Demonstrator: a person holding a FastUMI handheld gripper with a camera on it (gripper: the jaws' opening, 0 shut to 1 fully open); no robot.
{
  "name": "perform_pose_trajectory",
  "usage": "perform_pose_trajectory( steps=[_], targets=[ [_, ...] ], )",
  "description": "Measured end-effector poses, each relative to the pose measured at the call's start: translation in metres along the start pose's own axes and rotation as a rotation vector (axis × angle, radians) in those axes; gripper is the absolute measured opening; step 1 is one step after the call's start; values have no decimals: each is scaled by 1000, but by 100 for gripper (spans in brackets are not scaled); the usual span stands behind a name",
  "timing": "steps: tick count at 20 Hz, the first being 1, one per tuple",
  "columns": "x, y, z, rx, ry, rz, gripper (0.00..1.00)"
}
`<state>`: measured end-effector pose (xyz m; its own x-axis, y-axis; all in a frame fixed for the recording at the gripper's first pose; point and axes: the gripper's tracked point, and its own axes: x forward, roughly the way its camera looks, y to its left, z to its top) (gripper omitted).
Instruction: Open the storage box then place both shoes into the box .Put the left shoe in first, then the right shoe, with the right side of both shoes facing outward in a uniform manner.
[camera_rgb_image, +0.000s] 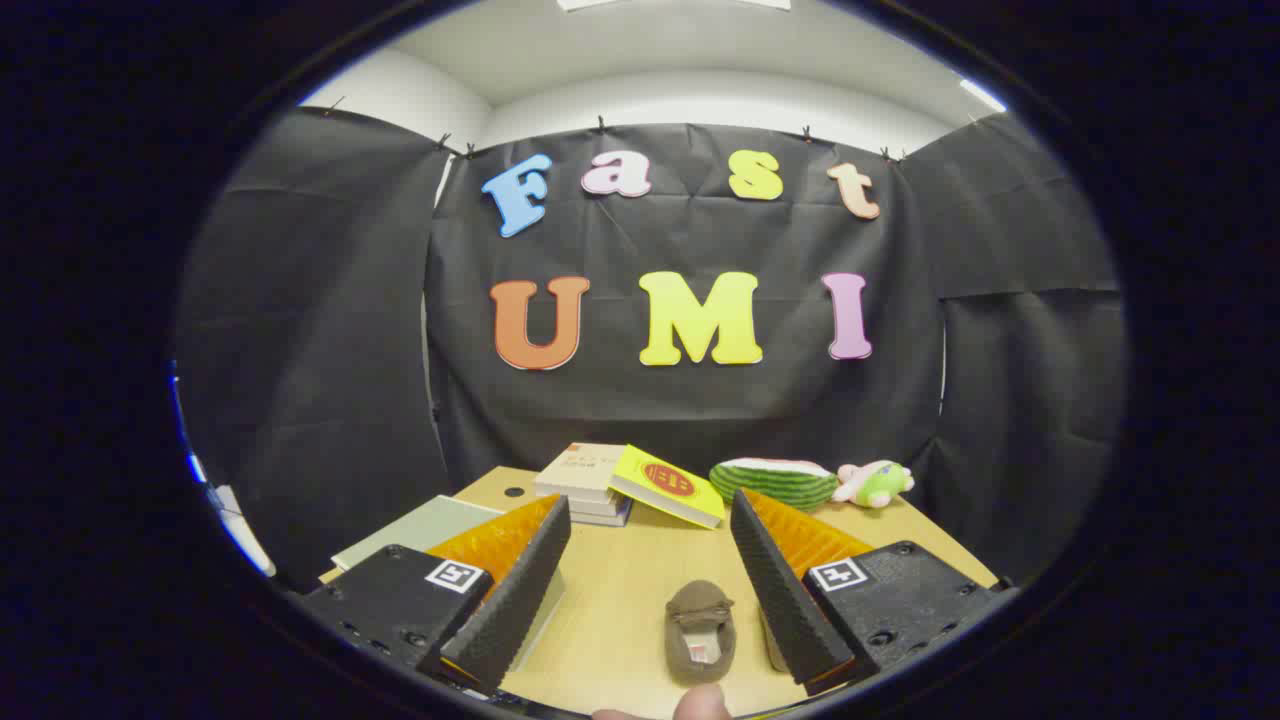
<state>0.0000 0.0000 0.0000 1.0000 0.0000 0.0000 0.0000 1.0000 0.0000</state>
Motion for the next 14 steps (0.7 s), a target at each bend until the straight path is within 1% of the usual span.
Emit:
perform_pose_trajectory(
  steps=[2,3,11,14],
  targets=[
    [1,13,2,-5,-13,38,100],
    [2,13,-2,-11,-1,42,100],
    [3,9,-9,1,29,37,100],
    [1,10,-11,9,38,50,100]
  ],
)
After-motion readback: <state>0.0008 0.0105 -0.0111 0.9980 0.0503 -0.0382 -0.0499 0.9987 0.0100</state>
